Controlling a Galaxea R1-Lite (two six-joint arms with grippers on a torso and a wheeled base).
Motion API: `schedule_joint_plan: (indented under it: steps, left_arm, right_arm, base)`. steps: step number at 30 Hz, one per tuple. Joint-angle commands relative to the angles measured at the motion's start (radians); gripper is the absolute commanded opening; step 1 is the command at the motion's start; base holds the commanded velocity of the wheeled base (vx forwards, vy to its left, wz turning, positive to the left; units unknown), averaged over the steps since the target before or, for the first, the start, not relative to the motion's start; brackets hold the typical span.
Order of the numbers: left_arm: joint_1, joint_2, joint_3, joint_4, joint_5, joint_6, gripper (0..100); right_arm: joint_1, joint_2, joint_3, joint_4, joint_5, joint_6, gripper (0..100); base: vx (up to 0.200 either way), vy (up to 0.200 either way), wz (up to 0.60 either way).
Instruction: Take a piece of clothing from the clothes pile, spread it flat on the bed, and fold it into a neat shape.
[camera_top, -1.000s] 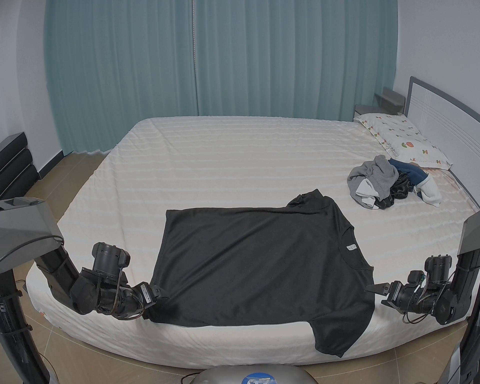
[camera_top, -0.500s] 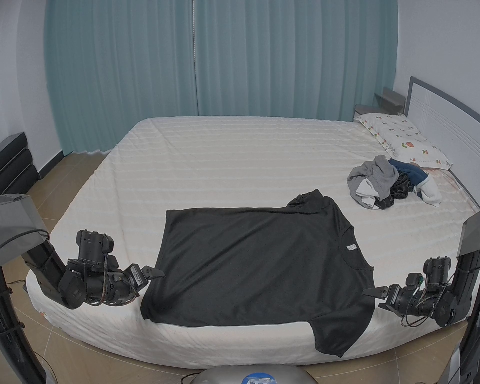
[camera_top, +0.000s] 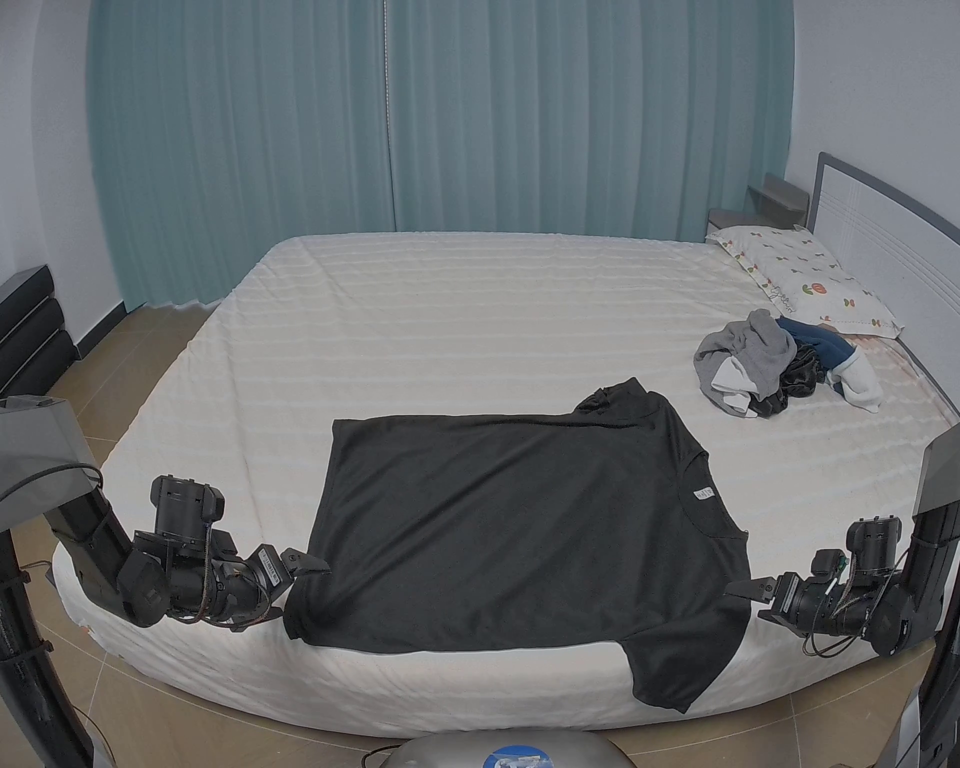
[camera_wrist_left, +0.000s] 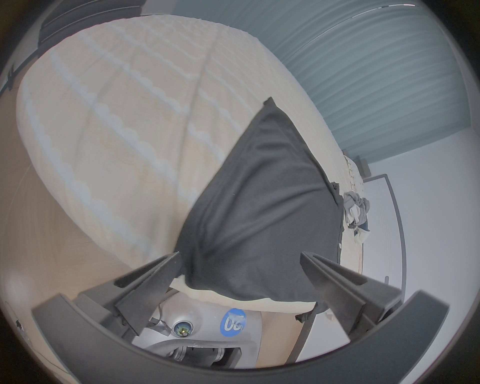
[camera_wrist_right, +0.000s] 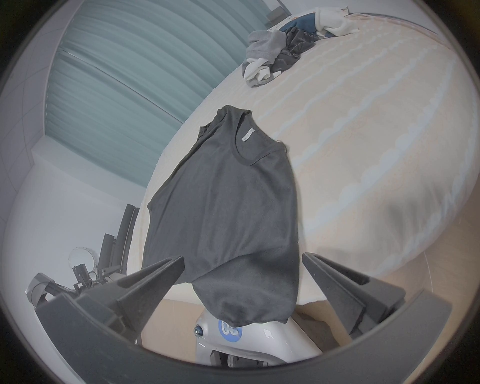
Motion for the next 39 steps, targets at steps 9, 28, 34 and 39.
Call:
schedule_joint_plan:
  steps: [9, 28, 34, 39]
  left_arm:
    - [-0.006, 0.023, 0.034, 0.000, 0.007, 0.000, 100]
    - [-0.019, 0.025, 0.045, -0.040, 0.012, -0.023, 100]
    - [-0.020, 0.034, 0.033, -0.062, 0.050, -0.063, 100]
    - [-0.022, 0.043, 0.034, -0.077, 0.052, -0.068, 100]
  right_arm:
    - [-0.005, 0.007, 0.023, -0.001, -0.006, -0.065, 100]
    - [0.007, 0.099, -0.003, -0.067, -0.058, -0.105, 100]
    - [0.035, 0.141, -0.044, -0.104, -0.067, -0.059, 100]
    - [0.059, 0.176, -0.077, -0.106, -0.108, -0.045, 100]
  base:
    - [0.000, 0.000, 0.00]
    - [-0.095, 0.000, 0.00]
    - [0.000, 0.000, 0.00]
    - [0.000, 0.000, 0.00]
